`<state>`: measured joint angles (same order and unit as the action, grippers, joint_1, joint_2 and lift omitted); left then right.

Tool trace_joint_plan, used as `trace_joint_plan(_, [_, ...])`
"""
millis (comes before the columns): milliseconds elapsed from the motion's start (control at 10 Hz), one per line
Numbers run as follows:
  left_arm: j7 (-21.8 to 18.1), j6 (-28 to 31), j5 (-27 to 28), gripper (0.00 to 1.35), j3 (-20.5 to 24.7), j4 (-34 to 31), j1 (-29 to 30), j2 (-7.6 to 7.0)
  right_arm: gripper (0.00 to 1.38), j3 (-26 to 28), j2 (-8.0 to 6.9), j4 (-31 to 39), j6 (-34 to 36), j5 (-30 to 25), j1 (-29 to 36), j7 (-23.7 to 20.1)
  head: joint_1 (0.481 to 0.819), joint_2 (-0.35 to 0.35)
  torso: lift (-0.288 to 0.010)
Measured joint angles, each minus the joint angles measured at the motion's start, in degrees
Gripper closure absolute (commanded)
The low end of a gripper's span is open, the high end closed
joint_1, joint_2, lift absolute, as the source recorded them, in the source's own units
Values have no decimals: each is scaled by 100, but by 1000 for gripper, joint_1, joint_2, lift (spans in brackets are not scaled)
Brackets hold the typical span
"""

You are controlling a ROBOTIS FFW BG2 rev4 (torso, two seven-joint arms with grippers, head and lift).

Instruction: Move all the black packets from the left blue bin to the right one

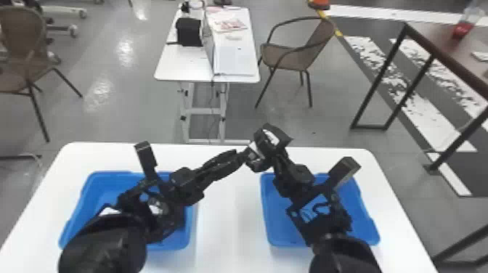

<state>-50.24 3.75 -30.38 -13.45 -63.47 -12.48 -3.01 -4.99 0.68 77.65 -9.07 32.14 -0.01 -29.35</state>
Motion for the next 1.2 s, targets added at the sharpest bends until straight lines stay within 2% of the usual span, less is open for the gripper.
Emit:
trace_joint_plan(100, [233,97,48,236,231,-159,234,-16,1268,266,2,-213,-6,-95,-38,-3,695,-126,0])
trace_joint_plan(200, [520,116,70,145,479,-419,516,-78,1257,541,43,-487,13,-147,-55,-5,695,-128,0])
trace_joint_plan(300, [877,86,61,108,732,-774,836,-163,1251,726,132,-865,75,-134,-99,-1,695,-124,0])
trace_joint_plan(400, [1124,39,20,90,978,-1079,1116,-230,1130,838,226,-1340,101,-141,-194,-1,695,-110,0])
trace_joint_plan(600, [1322,-48,22,96,1384,-1335,1392,-254,160,1082,355,-2269,108,-415,-527,-2,695,-95,0])
trace_joint_plan(700, [1470,-41,112,98,1487,-1417,1457,-253,12,1232,383,-2484,108,-579,-646,15,695,-95,0])
trace_joint_plan(900, [2097,211,102,98,1579,-1626,1688,-216,208,1428,341,-2276,40,-526,-624,53,695,-94,0])
trace_joint_plan(1000, [2256,670,-21,98,1646,-1681,1765,-157,245,1452,296,-1948,-2,-321,-496,52,695,-100,0])
trace_joint_plan(1100, [2377,1118,123,98,1752,-1762,1791,-108,251,1456,253,-1561,-18,-136,-332,45,695,-101,0])
trace_joint_plan(1200, [2742,1616,325,91,1802,-1943,1799,-106,251,1455,225,-1197,-19,-2,-160,39,695,-98,0])
